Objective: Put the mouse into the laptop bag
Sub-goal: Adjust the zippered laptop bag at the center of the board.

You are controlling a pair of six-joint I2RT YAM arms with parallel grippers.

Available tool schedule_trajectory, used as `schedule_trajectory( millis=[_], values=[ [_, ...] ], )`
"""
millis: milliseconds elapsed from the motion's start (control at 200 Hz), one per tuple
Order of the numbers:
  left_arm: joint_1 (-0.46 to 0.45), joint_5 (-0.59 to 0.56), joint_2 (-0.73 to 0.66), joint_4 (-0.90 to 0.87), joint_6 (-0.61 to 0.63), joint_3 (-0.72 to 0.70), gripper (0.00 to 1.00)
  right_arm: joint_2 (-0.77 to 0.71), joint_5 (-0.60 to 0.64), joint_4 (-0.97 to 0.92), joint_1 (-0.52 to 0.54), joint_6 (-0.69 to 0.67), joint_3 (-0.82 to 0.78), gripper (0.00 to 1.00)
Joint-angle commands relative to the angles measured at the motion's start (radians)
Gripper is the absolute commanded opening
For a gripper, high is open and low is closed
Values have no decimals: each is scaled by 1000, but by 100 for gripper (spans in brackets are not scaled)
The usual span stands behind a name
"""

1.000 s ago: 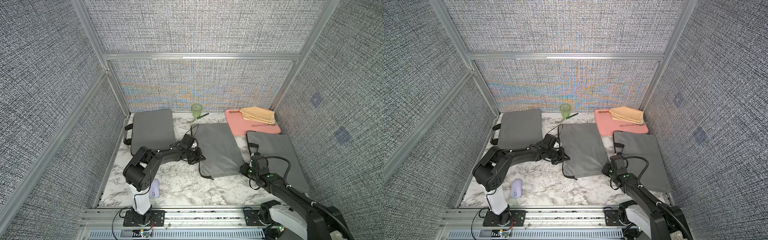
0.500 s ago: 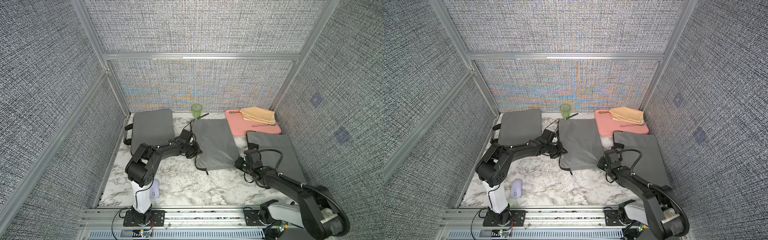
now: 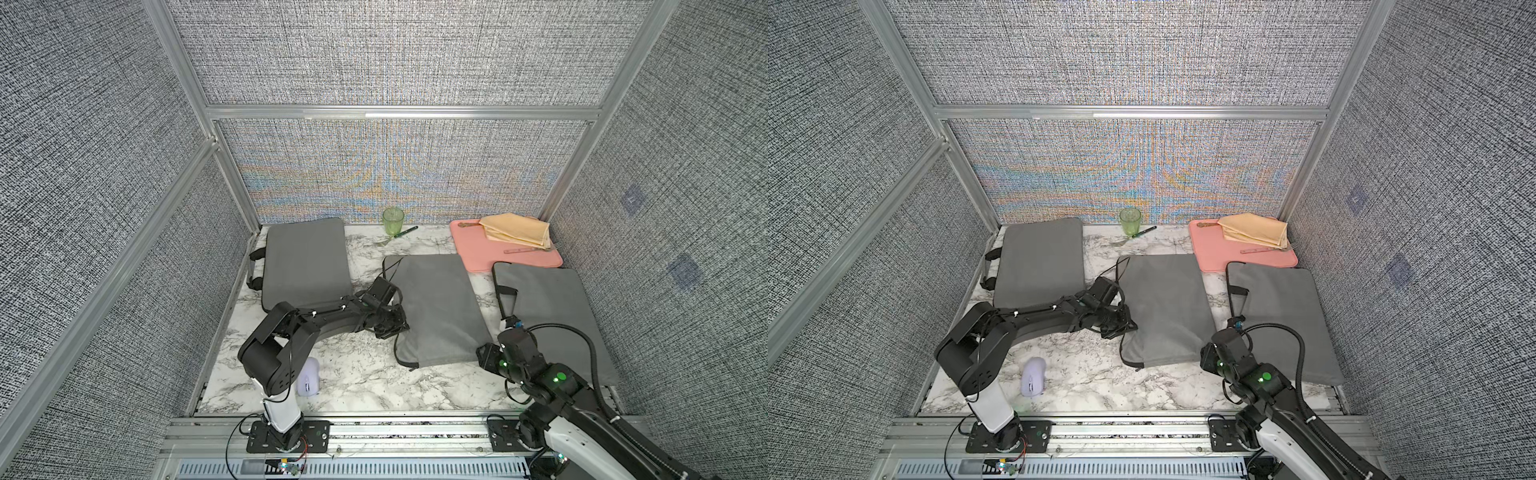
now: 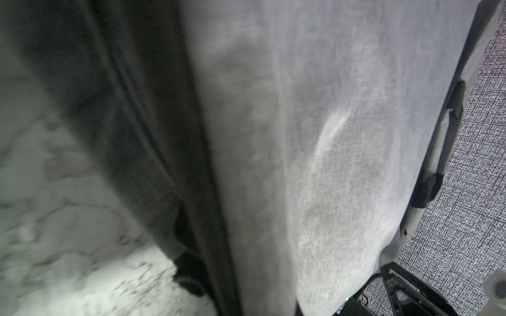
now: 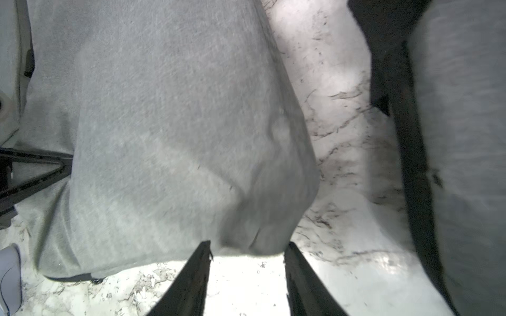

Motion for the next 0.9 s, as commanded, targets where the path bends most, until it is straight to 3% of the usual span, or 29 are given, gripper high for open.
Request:
schedule_trajectory(
  millis=[0, 175, 295, 385, 560, 696, 796, 896],
  values=[
    [-34, -22, 45, 126, 3, 42, 0, -24, 16, -45, 2, -9, 21, 57],
    [-78, -29, 94, 100, -4, 116, 0, 18, 75, -23, -1, -42, 78, 73],
    [-87, -47, 58, 110, -21, 79, 0, 167, 109, 41, -40, -85, 154, 87],
    [-103, -69, -5, 112, -19, 14, 0, 323, 7, 150, -104, -149, 212, 88],
    [-148, -89, -117, 136, -14, -128, 0, 704, 39, 243, -193, -216, 423, 95],
    [-151, -87, -143, 141, -1, -175, 0, 1000, 15, 200, -232, -262, 637, 99],
    [-150, -74, -129, 141, 12, -170, 0, 1116, -54, 231, -235, -291, 677, 99],
    [-150, -77, -110, 137, 22, -155, 0, 1139, -91, 267, -236, -300, 653, 99]
  ],
)
